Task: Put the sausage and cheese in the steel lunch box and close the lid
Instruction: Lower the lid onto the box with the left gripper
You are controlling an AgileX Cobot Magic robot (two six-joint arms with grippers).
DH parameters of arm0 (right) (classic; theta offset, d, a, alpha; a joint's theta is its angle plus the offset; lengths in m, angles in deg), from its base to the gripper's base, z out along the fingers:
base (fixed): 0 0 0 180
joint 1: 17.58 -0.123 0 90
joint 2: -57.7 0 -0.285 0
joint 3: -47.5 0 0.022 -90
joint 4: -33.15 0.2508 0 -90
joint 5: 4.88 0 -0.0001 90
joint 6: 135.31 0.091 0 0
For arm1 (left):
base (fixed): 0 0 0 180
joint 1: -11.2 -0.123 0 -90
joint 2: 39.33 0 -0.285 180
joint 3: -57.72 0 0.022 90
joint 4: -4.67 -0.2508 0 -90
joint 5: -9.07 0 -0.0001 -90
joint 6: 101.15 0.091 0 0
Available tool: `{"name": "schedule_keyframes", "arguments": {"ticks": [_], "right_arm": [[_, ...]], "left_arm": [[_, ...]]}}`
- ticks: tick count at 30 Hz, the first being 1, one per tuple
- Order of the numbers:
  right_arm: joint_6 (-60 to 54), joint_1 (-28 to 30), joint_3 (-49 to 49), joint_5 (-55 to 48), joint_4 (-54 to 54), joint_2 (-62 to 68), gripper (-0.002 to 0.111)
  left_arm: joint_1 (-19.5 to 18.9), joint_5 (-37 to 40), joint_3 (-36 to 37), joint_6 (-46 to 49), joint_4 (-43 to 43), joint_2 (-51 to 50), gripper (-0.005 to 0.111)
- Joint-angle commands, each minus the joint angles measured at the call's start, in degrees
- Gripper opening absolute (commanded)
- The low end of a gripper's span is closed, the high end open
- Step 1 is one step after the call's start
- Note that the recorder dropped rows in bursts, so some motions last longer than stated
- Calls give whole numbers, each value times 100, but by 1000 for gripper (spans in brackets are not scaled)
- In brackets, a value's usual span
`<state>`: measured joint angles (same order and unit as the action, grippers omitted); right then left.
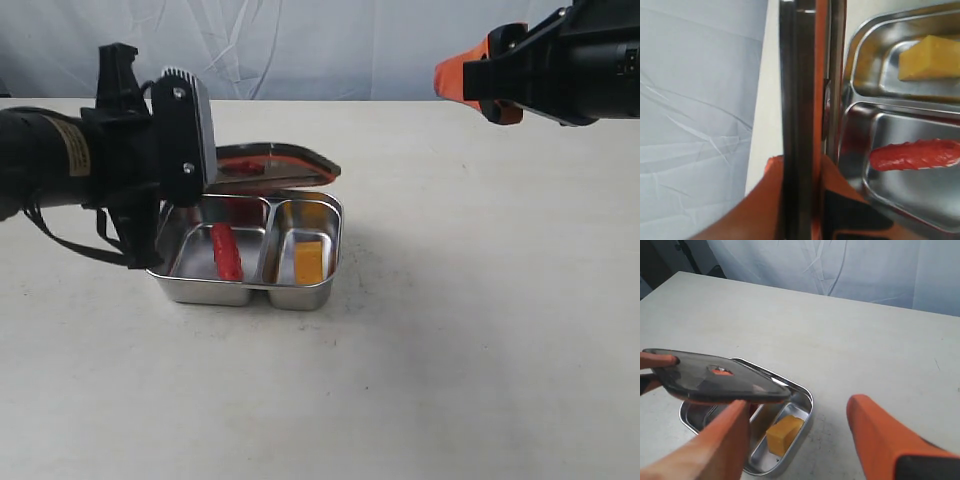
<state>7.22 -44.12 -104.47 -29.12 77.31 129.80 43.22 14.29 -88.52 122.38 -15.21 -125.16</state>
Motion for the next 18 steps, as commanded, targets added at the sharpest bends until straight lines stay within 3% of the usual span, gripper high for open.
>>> {"name": "schedule_keyframes", "arguments": {"ticks": [1, 13, 18], "right_arm": [[-15, 25, -34, 11, -56, -29, 58], [-7, 25, -34, -136, -170, -29, 58], [-7, 25, -34, -149, -170, -29, 58]], "left_arm": [[237, -223, 183, -49, -239, -168, 0], [368, -17, 389, -49, -329, -277, 0], [596, 36, 720, -49, -419, -277, 0]]}}
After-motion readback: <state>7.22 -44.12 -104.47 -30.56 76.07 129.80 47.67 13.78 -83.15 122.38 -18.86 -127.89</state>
